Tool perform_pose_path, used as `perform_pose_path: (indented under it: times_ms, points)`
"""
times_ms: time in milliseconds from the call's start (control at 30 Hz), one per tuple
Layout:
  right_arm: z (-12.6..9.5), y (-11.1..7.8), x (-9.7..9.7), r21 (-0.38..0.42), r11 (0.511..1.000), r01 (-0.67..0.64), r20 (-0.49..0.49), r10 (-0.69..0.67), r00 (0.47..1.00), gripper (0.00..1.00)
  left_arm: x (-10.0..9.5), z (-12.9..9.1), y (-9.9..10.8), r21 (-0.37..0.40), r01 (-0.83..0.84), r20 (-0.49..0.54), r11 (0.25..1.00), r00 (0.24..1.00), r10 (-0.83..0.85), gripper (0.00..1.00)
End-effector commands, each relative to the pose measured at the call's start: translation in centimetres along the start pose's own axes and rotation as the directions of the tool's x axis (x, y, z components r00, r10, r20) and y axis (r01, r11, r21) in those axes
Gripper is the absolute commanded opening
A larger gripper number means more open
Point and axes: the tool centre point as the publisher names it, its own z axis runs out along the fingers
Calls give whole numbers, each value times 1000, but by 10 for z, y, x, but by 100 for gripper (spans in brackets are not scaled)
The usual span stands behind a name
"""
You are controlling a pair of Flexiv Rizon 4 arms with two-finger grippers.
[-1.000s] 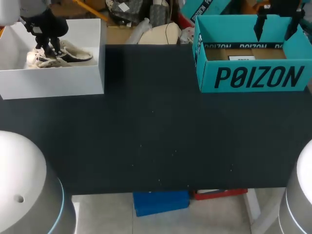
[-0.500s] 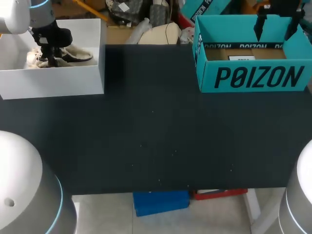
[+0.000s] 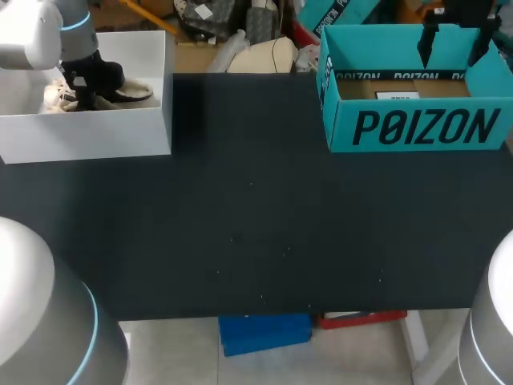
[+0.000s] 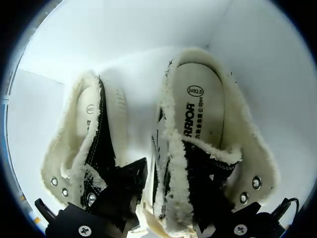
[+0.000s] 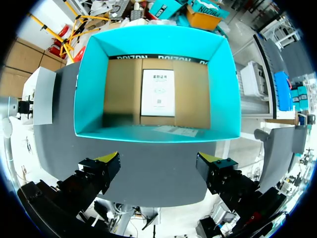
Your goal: Take the shoe out of the shoebox, open the shoe tongue, remove and reinsert the insole, then place the shoe into the shoebox
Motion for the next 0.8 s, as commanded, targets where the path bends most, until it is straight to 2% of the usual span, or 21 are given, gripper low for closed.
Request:
perform_pose_path:
  times_ms: [33, 200, 267, 333, 467, 500, 567, 800]
  points:
    - [0, 0, 0, 0, 1000, -1, 0, 1, 1000, 100, -6, 5, 0, 1, -2, -8, 1000, 1000, 2, 0]
    - [0, 0, 0, 0, 1000, -1, 0, 1, 1000, 100, -4, -11, -3, 7, -41, 3, 999, 999, 41, 0]
    - [0, 0, 0, 0, 1000, -1, 0, 1, 1000, 100, -3, -26, -5, 30, -59, 9, 998, 998, 58, 0]
    - [0, 0, 0, 0, 1000, -1, 0, 1, 1000, 100, -2, -39, -6, 11, -67, 19, 998, 998, 66, 0]
    - [0, 0, 0, 0, 1000, -1, 0, 1, 1000, 100, 2, -77, -11, 8, -84, 59, 996, 995, 84, 0]
    - [0, 0, 0, 0, 1000, -1, 0, 1, 1000, 100, 3, -88, -12, 34, -87, 63, 996, 994, 85, 0]
    - [0, 0, 0, 0, 1000, -1, 0, 1, 1000, 100, 2, -114, -15, -17, -90, 102, 996, 991, 91, 0]
    - [0, 0, 0, 0, 1000, -1, 0, 1, 1000, 100, 1, -196, -35, -30, -69, 196, 997, 978, 73, 0]
